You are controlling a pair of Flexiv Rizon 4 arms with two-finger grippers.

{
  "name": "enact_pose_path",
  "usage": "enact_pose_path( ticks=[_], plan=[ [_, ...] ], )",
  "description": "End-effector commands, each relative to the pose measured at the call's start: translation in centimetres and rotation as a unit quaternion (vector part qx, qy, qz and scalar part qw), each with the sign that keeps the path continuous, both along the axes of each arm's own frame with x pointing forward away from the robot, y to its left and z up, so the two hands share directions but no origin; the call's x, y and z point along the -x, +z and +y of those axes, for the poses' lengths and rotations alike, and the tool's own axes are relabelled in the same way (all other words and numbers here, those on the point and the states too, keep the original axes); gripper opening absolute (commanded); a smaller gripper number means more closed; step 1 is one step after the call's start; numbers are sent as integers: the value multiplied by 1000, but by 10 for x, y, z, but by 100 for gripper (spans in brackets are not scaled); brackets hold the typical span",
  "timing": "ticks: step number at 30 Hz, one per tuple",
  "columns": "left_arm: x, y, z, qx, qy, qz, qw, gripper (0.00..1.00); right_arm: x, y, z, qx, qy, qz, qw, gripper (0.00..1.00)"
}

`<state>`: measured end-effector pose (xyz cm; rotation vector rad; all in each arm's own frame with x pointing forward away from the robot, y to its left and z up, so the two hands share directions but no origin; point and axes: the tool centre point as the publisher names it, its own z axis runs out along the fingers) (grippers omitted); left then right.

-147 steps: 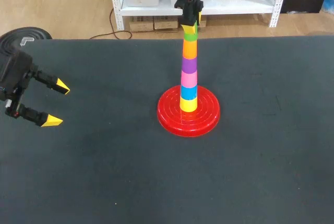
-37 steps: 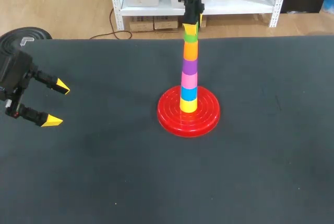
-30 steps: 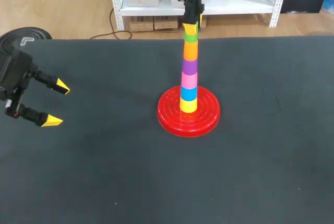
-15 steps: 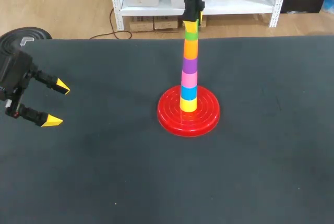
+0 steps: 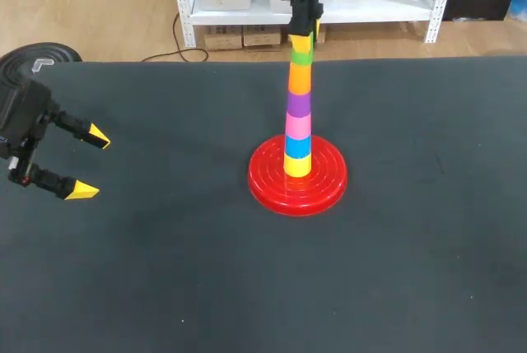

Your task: Pick up and stack the cylinders on the red base in this order: pink,purple,orange,green

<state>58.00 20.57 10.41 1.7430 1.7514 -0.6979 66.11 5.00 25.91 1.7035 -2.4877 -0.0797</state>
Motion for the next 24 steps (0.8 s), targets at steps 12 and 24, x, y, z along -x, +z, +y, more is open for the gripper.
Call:
enact_pose_path(
  ticks=[12,24],
  plan=[
    [0,-1,1,1,0,-2,1000,100,5,-1,7,6,8,2,1000,0],
    [0,-1,1,1,0,-2,1000,100,0,-1,0,10,0,-3,1000,0]
  ],
)
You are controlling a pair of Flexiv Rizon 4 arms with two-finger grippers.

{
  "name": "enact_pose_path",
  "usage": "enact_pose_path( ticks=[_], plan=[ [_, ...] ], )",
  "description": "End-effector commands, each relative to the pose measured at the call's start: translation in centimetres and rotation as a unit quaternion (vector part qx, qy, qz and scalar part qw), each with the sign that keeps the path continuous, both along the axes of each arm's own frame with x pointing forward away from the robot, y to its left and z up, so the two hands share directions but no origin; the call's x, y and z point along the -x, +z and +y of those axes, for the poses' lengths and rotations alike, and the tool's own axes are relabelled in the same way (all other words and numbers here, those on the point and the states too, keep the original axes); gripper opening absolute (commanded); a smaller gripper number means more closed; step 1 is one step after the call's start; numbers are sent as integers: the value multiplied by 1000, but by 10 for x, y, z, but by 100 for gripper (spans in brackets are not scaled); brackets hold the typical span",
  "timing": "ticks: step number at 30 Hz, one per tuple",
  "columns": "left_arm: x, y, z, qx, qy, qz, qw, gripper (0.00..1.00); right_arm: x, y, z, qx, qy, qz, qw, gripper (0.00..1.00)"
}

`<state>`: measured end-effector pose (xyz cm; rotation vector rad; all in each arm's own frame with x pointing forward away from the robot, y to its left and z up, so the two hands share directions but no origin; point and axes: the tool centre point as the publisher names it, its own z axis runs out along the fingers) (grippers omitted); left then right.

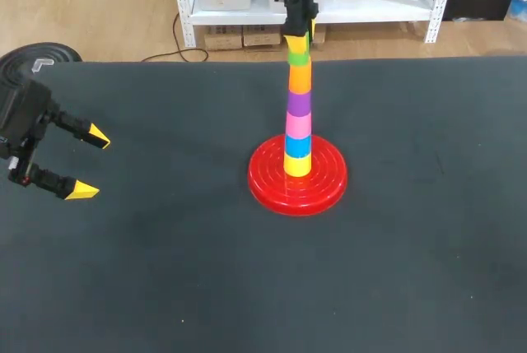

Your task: Pick up and stack the cylinders on the red base in this order: pink,purple,orange,green

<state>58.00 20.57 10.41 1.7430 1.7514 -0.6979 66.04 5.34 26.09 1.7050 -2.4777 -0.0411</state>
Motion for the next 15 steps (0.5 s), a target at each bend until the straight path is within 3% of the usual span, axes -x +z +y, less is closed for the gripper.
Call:
enact_pose_path(
  ticks=[1,15],
  plan=[
    [0,-1,1,1,0,-2,1000,100,-1,-3,-3,-4,-3,1,1000,0],
    [0,-1,1,1,0,-2,1000,100,-1,-3,-5,5,-6,5,1000,0]
  ],
)
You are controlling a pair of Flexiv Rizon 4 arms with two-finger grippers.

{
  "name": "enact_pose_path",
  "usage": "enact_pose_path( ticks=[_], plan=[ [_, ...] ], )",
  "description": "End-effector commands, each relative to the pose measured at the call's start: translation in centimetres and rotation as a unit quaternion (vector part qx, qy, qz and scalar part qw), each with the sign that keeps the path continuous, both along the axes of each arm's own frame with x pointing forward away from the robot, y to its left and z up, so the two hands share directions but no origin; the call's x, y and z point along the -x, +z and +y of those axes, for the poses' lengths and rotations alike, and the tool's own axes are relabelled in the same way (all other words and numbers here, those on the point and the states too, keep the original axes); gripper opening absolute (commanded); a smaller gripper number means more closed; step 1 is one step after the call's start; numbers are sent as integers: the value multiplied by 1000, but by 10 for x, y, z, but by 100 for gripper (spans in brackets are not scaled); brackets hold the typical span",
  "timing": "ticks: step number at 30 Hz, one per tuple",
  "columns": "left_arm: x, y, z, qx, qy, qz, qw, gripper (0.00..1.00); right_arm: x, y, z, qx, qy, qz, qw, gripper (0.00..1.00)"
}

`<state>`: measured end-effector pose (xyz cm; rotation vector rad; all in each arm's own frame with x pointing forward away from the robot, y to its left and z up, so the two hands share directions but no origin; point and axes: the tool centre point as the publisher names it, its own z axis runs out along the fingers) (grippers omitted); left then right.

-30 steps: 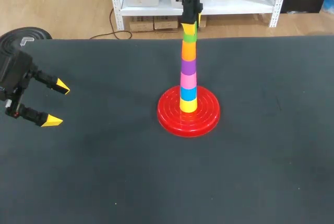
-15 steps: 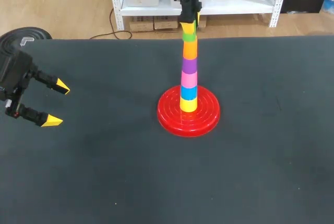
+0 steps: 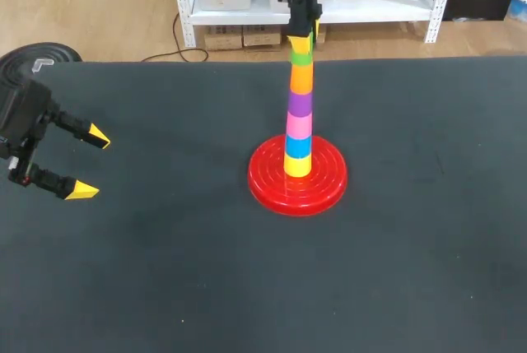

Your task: Pick up and stack the cylinders on the red base in this order: pink,purple,orange,green

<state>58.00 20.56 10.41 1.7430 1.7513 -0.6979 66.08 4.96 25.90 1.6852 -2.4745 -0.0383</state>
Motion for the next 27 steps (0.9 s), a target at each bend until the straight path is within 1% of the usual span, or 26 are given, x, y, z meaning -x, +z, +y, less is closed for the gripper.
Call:
enact_pose_path(
  ticks=[1,3,12,18,27],
  plan=[
    [0,-1,1,1,0,-2,1000,100,0,1,-3,-2,-4,-1,1000,0],
    [0,-1,1,1,0,-2,1000,100,0,4,-6,-10,-7,-7,1000,0],
    [0,-1,1,1,0,-2,1000,100,-2,0,-2,-9,-4,0,1000,0],
    [0,-1,1,1,0,-2,1000,100,0,-1,3,-6,2,3,1000,0],
    [0,-1,1,1,0,-2,1000,100,4,-3,2,-5,3,3,1000,0]
  ],
)
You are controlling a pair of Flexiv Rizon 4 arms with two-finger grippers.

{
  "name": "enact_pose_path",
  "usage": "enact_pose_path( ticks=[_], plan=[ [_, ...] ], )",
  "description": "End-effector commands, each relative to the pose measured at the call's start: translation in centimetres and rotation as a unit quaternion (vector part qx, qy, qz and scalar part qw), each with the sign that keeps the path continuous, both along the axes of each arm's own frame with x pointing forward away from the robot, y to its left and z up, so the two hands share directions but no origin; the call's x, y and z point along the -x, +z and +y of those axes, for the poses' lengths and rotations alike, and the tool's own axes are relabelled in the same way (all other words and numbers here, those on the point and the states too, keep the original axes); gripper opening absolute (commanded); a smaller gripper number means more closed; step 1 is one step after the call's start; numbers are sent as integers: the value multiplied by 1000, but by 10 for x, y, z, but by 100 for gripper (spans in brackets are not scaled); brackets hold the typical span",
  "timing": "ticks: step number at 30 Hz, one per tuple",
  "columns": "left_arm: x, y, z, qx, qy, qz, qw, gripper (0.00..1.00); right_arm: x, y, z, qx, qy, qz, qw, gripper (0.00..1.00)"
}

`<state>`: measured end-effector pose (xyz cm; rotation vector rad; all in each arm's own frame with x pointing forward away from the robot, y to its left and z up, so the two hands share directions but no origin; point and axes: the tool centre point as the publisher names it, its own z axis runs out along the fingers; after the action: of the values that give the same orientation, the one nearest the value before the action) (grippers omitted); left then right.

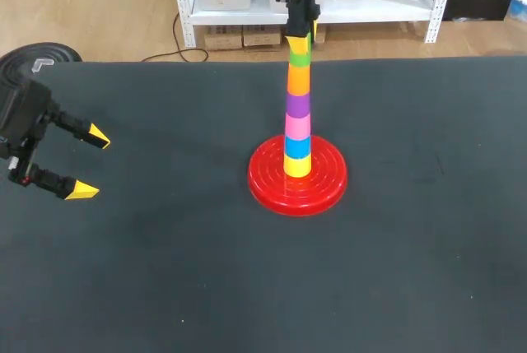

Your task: Pick up and stack the cylinders on the red base in this order: pink,purple,orange,green

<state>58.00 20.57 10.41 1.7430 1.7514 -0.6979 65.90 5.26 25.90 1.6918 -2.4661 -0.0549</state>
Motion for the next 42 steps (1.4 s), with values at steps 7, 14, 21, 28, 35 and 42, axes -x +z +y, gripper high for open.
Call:
enact_pose_path(
  ticks=[7,14,21,28,35,42],
  plan=[
    [0,-1,1,1,0,-2,1000,100,2,-5,2,2,5,3,1000,0],
    [0,-1,1,1,0,-2,1000,100,-2,-1,2,6,5,-9,1000,0],
    [0,-1,1,1,0,-2,1000,100,-4,0,0,3,2,-13,1000,0],
    [0,-1,1,1,0,-2,1000,100,-4,6,1,2,3,-18,1000,0],
    [0,-1,1,1,0,-2,1000,100,-2,6,-1,2,-2,-8,1000,0],
    [0,-1,1,1,0,-2,1000,100,-3,-3,-2,-2,-4,1,1000,0]
  ],
)
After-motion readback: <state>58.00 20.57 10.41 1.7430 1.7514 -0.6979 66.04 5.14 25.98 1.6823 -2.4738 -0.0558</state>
